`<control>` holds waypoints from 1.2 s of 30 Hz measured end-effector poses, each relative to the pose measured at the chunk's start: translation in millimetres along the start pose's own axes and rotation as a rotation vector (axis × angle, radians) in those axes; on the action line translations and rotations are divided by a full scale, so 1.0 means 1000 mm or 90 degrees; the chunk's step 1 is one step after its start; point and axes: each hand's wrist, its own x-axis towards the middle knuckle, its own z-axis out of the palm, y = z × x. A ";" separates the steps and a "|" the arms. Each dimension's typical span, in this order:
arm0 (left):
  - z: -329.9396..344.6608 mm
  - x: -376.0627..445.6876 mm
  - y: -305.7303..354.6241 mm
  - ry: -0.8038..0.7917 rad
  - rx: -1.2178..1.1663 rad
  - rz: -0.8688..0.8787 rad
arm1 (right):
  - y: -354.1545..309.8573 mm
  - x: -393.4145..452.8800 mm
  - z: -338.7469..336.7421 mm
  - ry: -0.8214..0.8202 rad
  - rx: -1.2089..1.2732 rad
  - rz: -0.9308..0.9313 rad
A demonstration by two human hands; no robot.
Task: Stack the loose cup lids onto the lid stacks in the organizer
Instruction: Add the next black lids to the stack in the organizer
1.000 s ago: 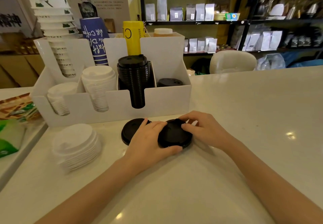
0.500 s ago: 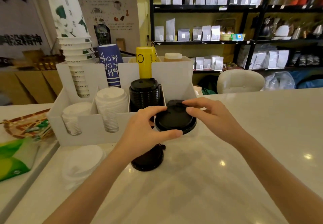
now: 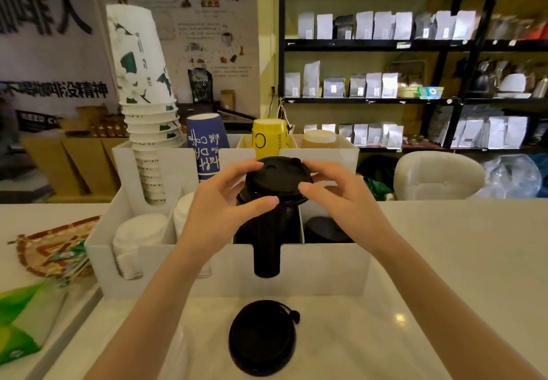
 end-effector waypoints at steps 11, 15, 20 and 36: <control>-0.012 0.025 -0.034 -0.025 0.091 -0.026 | 0.032 0.021 0.027 -0.029 0.008 0.009; -0.016 0.026 -0.037 -0.047 0.096 -0.030 | 0.039 0.021 0.030 -0.025 0.014 0.013; -0.020 0.026 -0.037 -0.063 0.088 -0.040 | 0.042 0.019 0.031 -0.024 0.005 0.018; -0.018 0.023 -0.036 -0.090 0.076 -0.076 | 0.041 0.014 0.032 -0.017 -0.036 0.018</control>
